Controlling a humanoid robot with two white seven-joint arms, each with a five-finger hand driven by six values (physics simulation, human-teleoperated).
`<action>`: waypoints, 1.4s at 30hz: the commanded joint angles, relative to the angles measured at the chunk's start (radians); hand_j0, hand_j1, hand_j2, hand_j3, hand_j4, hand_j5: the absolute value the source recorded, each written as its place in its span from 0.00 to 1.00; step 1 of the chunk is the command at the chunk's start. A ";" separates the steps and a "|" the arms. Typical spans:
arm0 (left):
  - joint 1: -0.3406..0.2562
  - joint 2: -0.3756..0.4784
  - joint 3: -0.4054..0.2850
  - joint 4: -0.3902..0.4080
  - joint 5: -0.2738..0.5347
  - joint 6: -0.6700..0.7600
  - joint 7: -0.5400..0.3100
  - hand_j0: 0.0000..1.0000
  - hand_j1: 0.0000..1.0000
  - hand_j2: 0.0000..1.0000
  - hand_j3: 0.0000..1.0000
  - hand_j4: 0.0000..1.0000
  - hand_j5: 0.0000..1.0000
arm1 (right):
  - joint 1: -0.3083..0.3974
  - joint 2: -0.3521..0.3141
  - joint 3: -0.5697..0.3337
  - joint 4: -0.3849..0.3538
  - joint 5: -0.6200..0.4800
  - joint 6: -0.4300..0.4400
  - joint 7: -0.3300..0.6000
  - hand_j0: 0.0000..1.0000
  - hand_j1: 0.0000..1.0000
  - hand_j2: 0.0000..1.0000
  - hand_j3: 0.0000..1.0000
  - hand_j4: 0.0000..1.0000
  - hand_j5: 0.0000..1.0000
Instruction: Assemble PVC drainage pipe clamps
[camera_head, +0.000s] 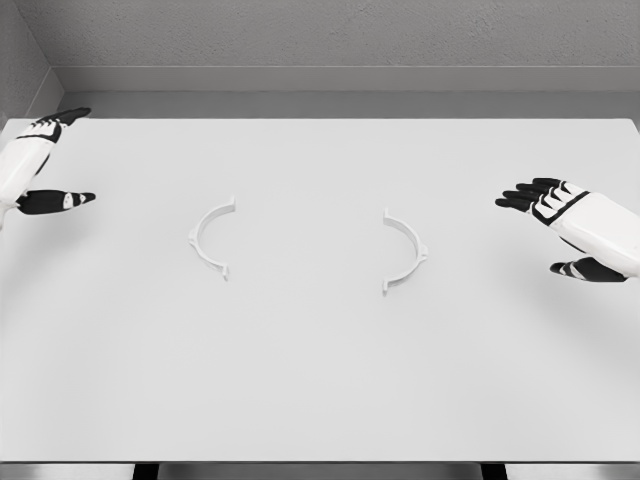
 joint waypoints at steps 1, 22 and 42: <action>0.000 0.001 -0.004 -0.005 0.005 0.000 0.000 1.00 1.00 1.00 1.00 1.00 1.00 | 0.000 -0.001 0.001 0.000 -0.007 0.002 -0.001 1.00 1.00 1.00 1.00 1.00 1.00; -0.100 -0.086 -0.192 0.047 -0.082 0.000 0.000 1.00 1.00 1.00 1.00 1.00 1.00 | -0.368 0.163 0.427 0.109 0.136 0.179 0.016 1.00 1.00 1.00 1.00 1.00 1.00; -0.123 -0.114 -0.272 0.075 -0.097 0.000 0.000 1.00 1.00 1.00 1.00 1.00 1.00 | -0.402 0.217 0.470 0.224 0.177 0.177 0.022 1.00 1.00 1.00 1.00 1.00 1.00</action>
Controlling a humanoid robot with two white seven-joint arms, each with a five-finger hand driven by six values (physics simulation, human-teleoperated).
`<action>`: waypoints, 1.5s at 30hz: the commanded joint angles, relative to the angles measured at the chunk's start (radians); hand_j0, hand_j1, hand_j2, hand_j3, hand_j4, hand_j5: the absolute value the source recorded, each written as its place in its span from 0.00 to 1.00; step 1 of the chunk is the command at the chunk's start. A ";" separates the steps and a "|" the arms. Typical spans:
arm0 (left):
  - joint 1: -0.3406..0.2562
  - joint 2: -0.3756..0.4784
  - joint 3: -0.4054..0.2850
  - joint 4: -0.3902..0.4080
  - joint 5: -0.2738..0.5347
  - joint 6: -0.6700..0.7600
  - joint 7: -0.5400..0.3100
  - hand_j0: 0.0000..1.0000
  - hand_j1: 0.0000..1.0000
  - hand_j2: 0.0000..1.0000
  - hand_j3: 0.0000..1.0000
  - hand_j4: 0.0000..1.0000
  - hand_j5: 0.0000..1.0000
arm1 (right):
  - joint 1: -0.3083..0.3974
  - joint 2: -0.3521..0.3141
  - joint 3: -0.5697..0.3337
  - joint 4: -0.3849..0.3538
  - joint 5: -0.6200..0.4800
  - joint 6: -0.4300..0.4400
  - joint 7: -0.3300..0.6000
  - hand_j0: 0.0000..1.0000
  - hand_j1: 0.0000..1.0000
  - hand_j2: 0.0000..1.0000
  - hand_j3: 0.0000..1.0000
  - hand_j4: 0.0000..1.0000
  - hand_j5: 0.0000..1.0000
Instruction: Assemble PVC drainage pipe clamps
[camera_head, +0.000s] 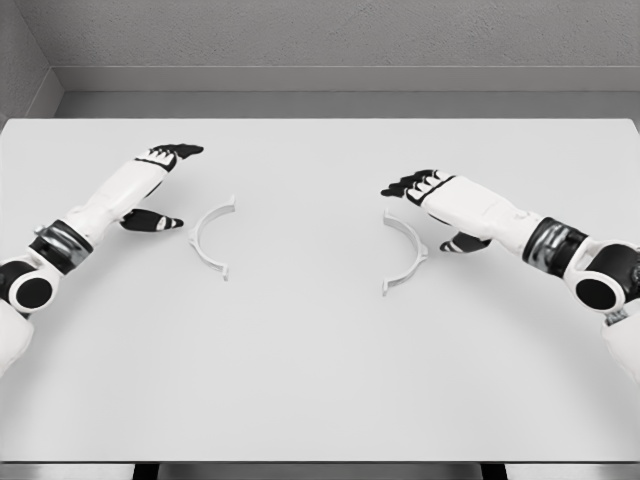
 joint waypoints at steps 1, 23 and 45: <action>0.000 -0.002 -0.005 0.001 0.006 0.000 0.001 1.00 1.00 1.00 1.00 1.00 1.00 | 0.000 0.009 0.000 0.014 0.001 0.001 0.002 1.00 1.00 1.00 1.00 1.00 1.00; 0.005 -0.051 -0.041 -0.011 0.006 0.000 0.001 1.00 1.00 1.00 1.00 1.00 1.00 | -0.015 0.052 0.017 0.055 0.027 0.001 0.008 1.00 1.00 1.00 1.00 1.00 1.00; 0.075 -0.059 -0.054 -0.163 -0.002 0.000 0.001 1.00 1.00 1.00 1.00 1.00 1.00 | -0.060 0.090 0.068 0.090 0.047 0.033 0.006 1.00 1.00 1.00 1.00 1.00 1.00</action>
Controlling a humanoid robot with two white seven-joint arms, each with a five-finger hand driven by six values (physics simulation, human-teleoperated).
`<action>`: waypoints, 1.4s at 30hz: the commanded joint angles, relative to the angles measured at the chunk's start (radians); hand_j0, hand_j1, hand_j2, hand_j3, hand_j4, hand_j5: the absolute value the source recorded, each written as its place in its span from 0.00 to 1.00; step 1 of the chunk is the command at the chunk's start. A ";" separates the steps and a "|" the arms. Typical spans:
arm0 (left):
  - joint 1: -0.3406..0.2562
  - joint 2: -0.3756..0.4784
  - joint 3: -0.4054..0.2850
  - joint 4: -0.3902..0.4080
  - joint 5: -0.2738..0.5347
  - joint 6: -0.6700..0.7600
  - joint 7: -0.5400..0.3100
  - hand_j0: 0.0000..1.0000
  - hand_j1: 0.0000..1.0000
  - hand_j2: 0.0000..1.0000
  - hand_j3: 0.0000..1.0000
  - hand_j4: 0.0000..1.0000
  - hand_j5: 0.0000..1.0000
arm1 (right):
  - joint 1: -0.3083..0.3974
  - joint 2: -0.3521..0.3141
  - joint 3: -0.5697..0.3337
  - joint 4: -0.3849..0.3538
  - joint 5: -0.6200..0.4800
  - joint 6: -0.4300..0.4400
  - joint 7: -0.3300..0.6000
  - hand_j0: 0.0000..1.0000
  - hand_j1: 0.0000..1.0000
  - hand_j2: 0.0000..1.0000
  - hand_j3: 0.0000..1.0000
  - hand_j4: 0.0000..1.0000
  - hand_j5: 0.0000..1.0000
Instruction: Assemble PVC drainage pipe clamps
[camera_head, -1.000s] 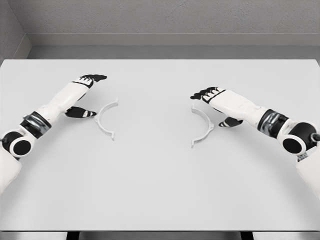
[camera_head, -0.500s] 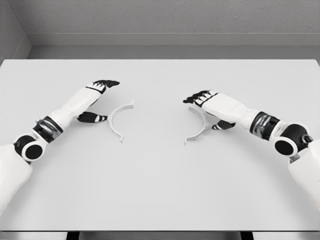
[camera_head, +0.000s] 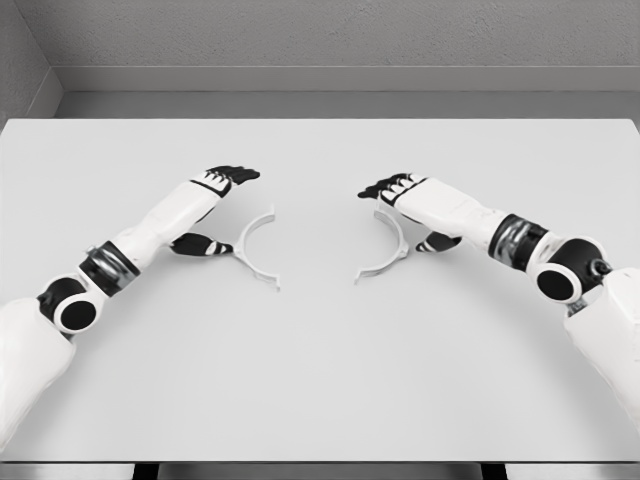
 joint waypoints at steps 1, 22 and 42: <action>0.000 0.000 -0.005 -0.009 -0.002 0.000 0.001 1.00 1.00 1.00 1.00 1.00 1.00 | 0.000 0.004 0.005 0.007 0.003 0.003 -0.001 1.00 1.00 1.00 1.00 1.00 1.00; 0.028 -0.022 0.010 -0.052 -0.037 0.000 0.001 1.00 1.00 1.00 1.00 1.00 1.00 | -0.029 0.053 0.034 0.037 0.014 0.005 -0.001 1.00 1.00 1.00 1.00 1.00 1.00; -0.009 -0.065 -0.001 0.027 -0.045 0.000 0.001 1.00 1.00 1.00 1.00 1.00 1.00 | -0.038 0.073 0.048 0.033 0.024 0.022 0.001 1.00 1.00 1.00 1.00 1.00 1.00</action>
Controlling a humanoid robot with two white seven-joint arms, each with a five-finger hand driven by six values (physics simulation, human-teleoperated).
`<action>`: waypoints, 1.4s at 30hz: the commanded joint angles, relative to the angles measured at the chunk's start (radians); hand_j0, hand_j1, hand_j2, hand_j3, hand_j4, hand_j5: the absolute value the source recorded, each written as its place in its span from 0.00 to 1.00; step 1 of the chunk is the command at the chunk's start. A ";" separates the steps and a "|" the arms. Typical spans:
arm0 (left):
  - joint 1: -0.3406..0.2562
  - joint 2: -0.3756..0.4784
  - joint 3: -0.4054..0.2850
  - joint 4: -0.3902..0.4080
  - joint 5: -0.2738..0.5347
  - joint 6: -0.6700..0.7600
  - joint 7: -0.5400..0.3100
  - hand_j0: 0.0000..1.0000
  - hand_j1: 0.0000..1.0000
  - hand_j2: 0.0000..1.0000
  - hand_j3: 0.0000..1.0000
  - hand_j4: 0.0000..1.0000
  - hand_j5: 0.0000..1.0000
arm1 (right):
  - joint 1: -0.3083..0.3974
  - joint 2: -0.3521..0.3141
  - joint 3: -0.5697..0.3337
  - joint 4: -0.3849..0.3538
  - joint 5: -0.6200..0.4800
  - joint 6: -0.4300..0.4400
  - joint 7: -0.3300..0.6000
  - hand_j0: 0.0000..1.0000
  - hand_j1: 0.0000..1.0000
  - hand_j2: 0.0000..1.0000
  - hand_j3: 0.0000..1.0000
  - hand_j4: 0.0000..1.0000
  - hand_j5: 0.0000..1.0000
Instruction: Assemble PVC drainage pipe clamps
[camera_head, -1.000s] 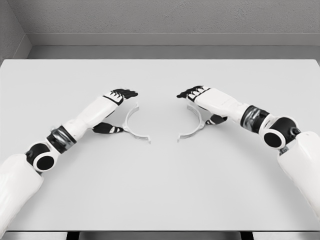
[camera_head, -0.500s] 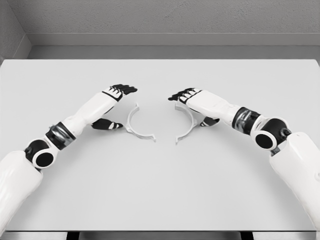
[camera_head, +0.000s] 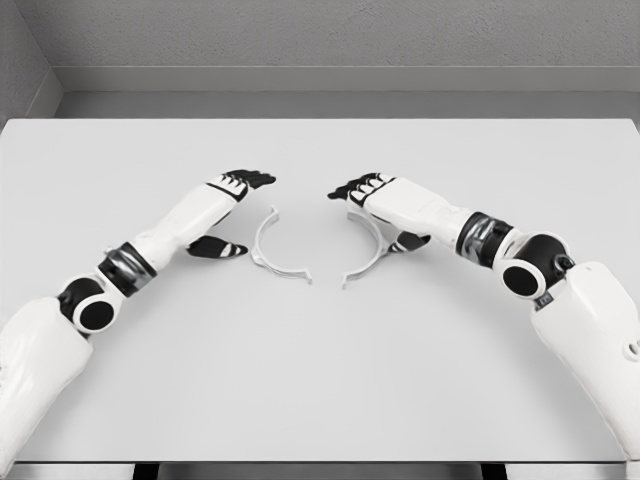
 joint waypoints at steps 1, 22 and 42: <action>0.000 -0.010 0.000 0.000 0.006 0.000 0.001 1.00 1.00 1.00 1.00 1.00 1.00 | 0.000 -0.002 0.000 0.017 -0.004 0.002 -0.002 1.00 1.00 1.00 1.00 1.00 1.00; -0.002 -0.032 0.011 0.003 -0.005 0.000 0.001 1.00 1.00 1.00 1.00 1.00 1.00 | -0.014 0.036 0.027 0.013 0.006 0.017 -0.002 1.00 1.00 1.00 1.00 1.00 1.00; -0.086 -0.072 -0.003 0.096 -0.007 0.000 0.001 1.00 1.00 1.00 1.00 1.00 1.00 | 0.295 -0.135 -0.648 -0.179 -0.134 -0.224 0.001 1.00 1.00 1.00 1.00 1.00 1.00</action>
